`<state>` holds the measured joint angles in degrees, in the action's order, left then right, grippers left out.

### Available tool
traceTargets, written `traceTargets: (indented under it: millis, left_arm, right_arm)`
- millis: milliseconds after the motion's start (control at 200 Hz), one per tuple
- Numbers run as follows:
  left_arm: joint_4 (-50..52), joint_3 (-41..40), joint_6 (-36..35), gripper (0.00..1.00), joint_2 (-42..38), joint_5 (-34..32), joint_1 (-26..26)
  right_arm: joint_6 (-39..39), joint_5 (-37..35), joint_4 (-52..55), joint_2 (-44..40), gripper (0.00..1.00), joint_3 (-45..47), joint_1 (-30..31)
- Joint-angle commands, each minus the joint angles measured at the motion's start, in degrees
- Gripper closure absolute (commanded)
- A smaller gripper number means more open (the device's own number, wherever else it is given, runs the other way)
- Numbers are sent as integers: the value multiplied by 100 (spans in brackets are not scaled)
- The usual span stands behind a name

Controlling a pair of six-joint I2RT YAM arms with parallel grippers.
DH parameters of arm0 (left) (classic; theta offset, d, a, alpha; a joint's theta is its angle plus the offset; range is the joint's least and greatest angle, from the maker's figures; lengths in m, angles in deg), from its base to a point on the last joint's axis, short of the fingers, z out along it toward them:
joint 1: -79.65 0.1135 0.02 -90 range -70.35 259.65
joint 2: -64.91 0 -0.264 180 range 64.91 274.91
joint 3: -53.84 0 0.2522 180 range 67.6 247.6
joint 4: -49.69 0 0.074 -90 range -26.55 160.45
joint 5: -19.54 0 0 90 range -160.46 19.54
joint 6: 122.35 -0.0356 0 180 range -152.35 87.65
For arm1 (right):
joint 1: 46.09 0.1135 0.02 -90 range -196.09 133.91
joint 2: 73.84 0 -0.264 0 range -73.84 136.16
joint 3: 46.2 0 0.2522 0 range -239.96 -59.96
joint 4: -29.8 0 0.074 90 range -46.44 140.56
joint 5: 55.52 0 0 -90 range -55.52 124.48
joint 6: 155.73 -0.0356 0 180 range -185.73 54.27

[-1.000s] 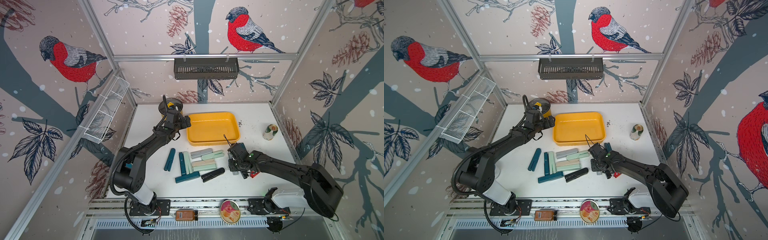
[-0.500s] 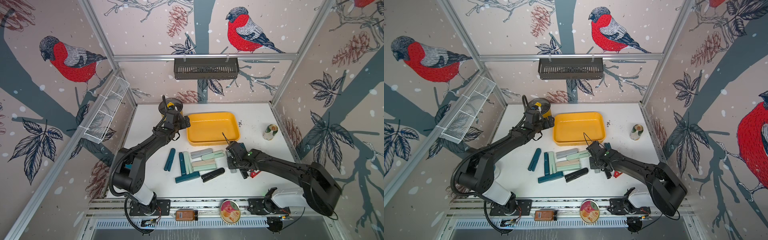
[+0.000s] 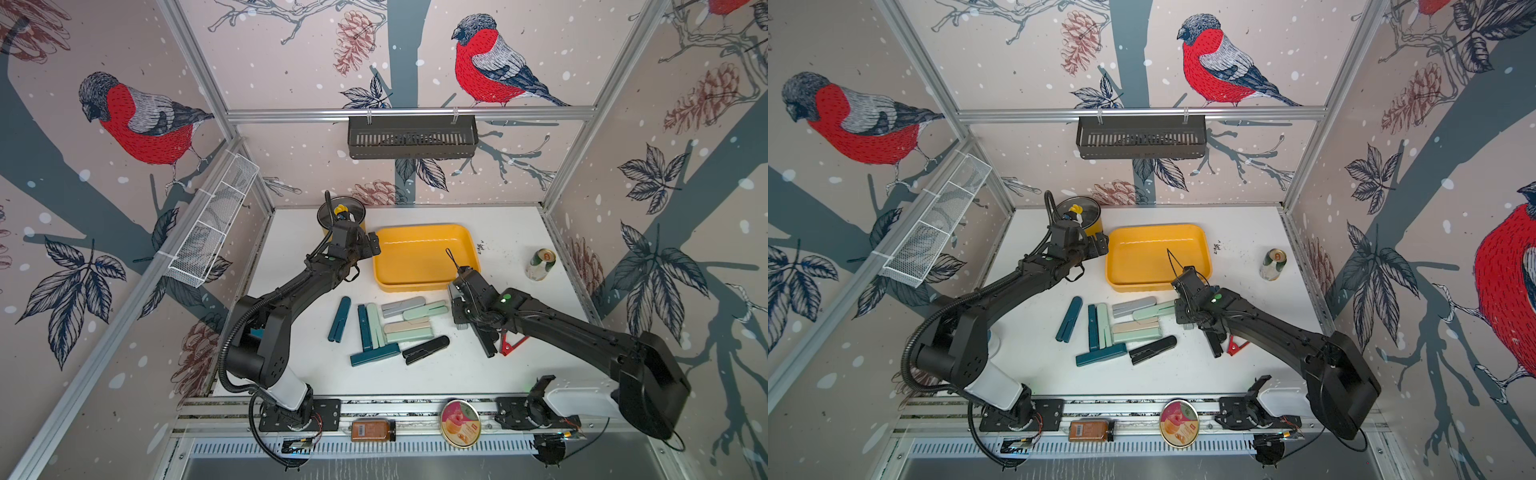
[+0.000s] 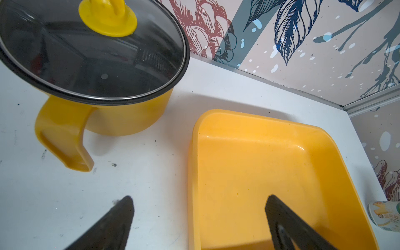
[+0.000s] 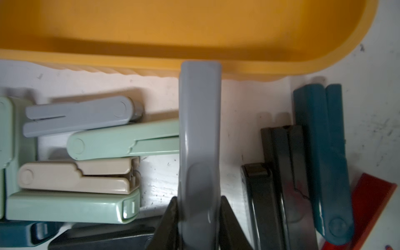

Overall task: Put the pruning pliers into the storage box
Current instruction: Pick up the pruning pliers from the center of the board, then place the pruning pliers in the storage box.

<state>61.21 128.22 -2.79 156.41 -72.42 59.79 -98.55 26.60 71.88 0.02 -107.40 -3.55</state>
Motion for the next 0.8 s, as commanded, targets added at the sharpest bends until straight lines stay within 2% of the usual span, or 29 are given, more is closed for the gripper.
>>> traceTargets:
  millis: [0,180,445,795]
  left_arm:
    - [-18,-17,-5,5,-52,-103,9]
    - [-54,-63,25,5,-59,-97,7]
    - [-229,-245,85,5,-131,7,8]
    - [-182,-314,50,5,-190,-6,8]
  right_arm:
    - [160,166,158,-40,80,-214,-20]
    - [255,270,164,-61,80,-547,-159]
    - [574,115,-192,253,80,-881,-772]
    - [1382,-215,-538,1585,80,-1966,-1568]
